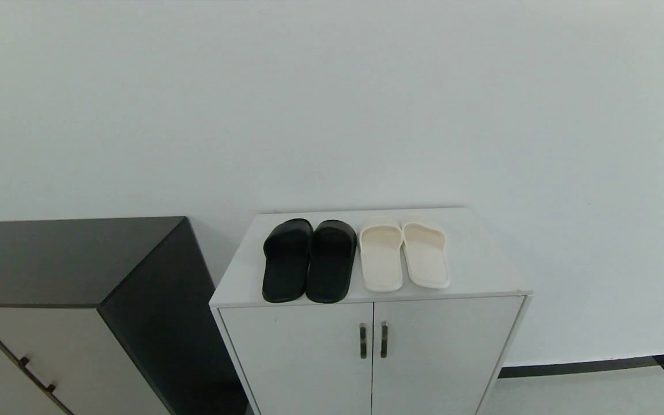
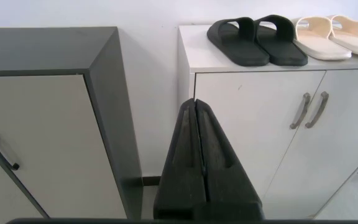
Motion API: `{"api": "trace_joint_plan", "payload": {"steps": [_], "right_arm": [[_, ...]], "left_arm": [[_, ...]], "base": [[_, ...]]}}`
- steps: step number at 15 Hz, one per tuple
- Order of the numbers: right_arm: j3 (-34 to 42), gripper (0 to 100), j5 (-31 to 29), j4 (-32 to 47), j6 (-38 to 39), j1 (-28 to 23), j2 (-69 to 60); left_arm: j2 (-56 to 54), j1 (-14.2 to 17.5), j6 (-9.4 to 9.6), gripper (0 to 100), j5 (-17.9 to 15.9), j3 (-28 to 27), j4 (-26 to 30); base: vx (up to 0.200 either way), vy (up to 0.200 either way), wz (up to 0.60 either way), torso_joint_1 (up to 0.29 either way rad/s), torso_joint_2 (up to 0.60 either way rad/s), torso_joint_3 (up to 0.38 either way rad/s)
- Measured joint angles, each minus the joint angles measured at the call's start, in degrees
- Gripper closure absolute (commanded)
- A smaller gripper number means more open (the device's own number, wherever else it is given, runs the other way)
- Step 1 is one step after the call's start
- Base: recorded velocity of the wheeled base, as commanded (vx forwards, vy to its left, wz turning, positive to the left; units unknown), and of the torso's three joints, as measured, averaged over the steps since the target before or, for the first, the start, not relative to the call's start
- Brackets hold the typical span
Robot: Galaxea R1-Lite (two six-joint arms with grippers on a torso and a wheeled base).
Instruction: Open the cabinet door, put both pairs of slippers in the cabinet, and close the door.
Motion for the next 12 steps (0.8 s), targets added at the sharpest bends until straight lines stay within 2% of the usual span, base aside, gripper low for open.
{"api": "trace_joint_plan", "payload": {"steps": [8,9,12], "right_arm": [[-0.10,0,-0.57,-0.22,0.13,0.04,0.18],[-1.43,0,-0.49,-0.55,1.28,0.06,0.43],[-12.53,0,1.55,-1.26,5.64,1.41,6.35]], "left_arm": [[0.00,0.00,0.16,100,-0.40,0.00,0.00],[0.00,0.02,0.21,100,-0.51,0.00,0.00],[0.00,0.00,0.21,100,-0.54,0.00,0.00]], "base": [[0.000,0.000,0.00,0.000,0.00,0.000],[0.000,0.000,0.00,0.000,0.00,0.000],[0.000,0.000,0.00,0.000,0.00,0.000]]}}
